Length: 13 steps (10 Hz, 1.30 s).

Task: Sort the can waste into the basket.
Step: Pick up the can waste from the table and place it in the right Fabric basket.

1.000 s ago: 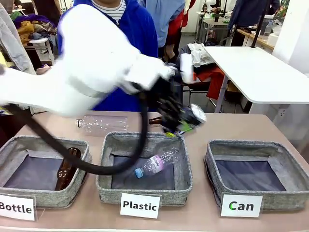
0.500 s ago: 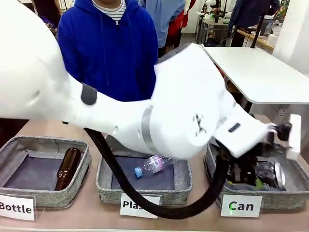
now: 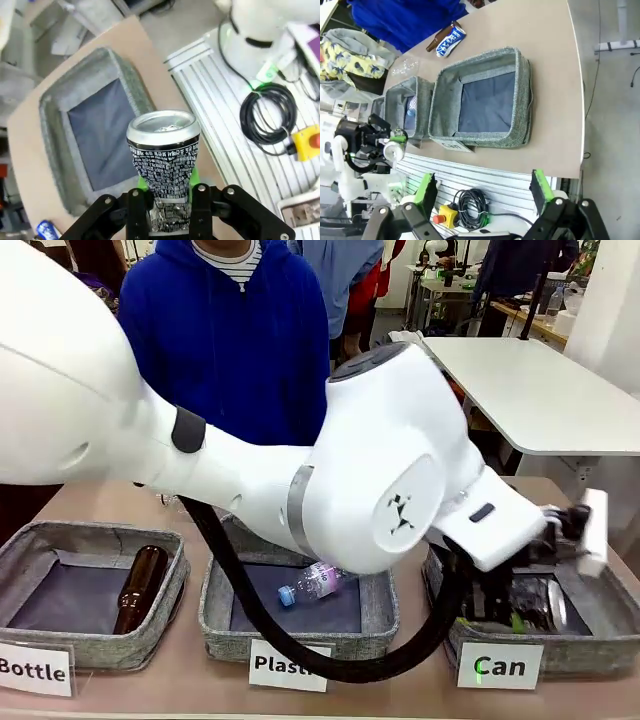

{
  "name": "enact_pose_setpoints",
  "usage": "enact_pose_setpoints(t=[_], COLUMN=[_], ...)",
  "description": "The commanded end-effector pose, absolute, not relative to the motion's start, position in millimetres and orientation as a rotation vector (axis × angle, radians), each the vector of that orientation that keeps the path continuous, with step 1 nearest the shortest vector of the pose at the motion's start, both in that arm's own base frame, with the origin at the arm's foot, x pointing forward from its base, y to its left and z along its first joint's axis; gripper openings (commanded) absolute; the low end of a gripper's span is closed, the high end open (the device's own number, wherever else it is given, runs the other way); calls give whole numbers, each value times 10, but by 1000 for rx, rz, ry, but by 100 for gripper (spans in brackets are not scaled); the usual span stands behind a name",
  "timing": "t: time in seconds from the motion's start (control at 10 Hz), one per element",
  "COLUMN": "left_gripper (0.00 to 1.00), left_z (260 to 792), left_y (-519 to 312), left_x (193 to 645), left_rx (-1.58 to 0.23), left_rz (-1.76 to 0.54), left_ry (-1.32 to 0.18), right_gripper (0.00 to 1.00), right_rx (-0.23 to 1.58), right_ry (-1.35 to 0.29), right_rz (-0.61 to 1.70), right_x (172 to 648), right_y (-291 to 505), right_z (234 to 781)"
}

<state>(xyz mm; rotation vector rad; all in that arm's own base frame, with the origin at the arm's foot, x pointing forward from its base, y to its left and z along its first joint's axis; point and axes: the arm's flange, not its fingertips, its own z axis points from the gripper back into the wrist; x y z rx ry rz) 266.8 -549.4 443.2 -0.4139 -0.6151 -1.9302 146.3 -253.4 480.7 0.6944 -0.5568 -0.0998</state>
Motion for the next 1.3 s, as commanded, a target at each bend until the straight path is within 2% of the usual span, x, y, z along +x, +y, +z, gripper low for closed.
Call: enact_pose_setpoints(t=[0.0, 0.1, 0.5, 0.6, 0.7, 0.8, 1.2], left_gripper=[33, 33, 33, 84, 89, 100, 100], left_z=[4492, 4598, 4534, 4532, 4554, 4577, 4547], left_y=[-5542, -5725, -6009, -5975, -5918, -5865, -5815], left_x=[3052, 3207, 3391, 3392, 3364, 3331, 3302], left_rx=[-514, -520, -581, -577, -592, -609, -627], left_rz=[-1670, -1540, -1568, -1580, -1572, -1567, -1585], left_ry=[-769, -874, -771, -767, -790, -825, -821], right_gripper=[100, 100, 100, 100, 100, 100, 100], right_rx=[708, 708, 708, 708, 708, 708, 708], right_ry=[-549, -549, -549, -549, -549, -549, -549], right_rz=[-120, -120, -120, -120, -120, -120, -120], right_x=[1456, 1456, 1456, 1456, 1456, 1456, 1456], right_y=[-2520, -2520, -2520, -2520, -2520, -2520, -2520], right_z=[4861, 4861, 4861, 4861, 4861, 4861, 4861])
